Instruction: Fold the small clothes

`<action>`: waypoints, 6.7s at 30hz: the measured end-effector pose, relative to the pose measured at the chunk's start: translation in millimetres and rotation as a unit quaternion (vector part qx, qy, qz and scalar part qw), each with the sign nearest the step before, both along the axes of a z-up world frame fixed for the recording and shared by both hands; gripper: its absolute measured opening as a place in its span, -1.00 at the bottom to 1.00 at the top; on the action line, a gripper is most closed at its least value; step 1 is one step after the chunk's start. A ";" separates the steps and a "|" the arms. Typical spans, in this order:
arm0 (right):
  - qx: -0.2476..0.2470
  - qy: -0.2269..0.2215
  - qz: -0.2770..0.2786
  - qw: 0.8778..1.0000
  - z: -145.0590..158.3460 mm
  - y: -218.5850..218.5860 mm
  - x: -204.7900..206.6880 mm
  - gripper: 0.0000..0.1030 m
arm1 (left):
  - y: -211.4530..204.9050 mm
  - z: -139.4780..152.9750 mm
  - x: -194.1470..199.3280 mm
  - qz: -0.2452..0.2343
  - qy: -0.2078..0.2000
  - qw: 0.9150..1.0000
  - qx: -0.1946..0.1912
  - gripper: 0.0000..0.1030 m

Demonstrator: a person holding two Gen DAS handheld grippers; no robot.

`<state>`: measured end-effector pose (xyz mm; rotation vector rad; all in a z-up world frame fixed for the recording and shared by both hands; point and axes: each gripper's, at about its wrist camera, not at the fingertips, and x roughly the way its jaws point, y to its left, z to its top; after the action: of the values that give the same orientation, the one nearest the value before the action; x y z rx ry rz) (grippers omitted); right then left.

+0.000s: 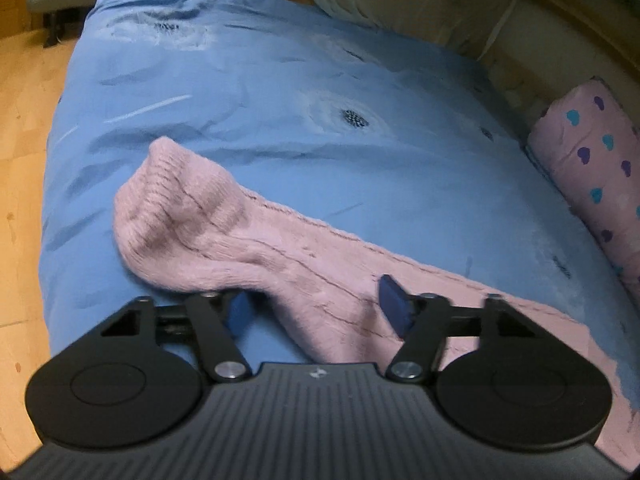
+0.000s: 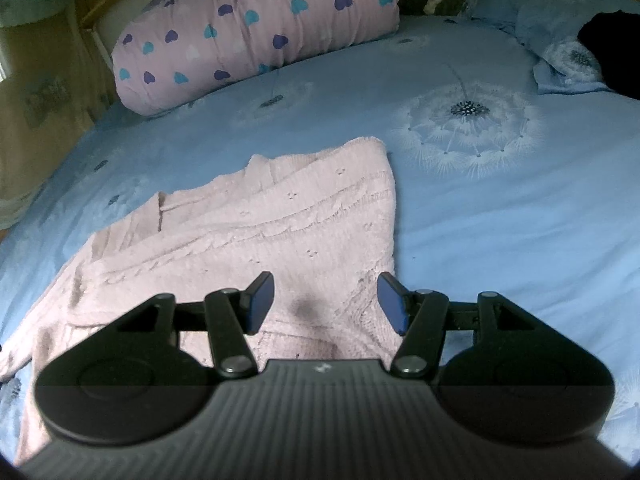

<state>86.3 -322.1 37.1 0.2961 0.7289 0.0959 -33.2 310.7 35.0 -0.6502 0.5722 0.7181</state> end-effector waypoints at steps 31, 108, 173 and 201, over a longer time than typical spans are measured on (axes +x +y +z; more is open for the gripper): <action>0.008 -0.010 -0.014 1.000 1.8 -3.7 0.7 0.17 | -146.7 141.3 47.5 -0.213 -0.184 0.958 0.059 -0.74; -0.027 -0.031 0.066 0.997 12.6 58.5 -14.3 0.18 | -280.9 32.7 113.7 -0.439 0.075 0.877 0.178 0.55; -0.016 -0.102 0.054 0.993 72.7 61.3 39.0 -0.64 | -255.0 35.7 123.2 -0.399 0.015 0.911 0.099 0.55; 0.082 -0.056 0.002 0.995 -2.0 -13.4 30.4 -0.33 | -278.5 23.4 129.8 -0.386 0.037 0.907 0.165 0.55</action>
<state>116.7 -335.5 35.1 0.4427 0.6105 0.1747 96.7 32.2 58.4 -0.0479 0.6938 0.0788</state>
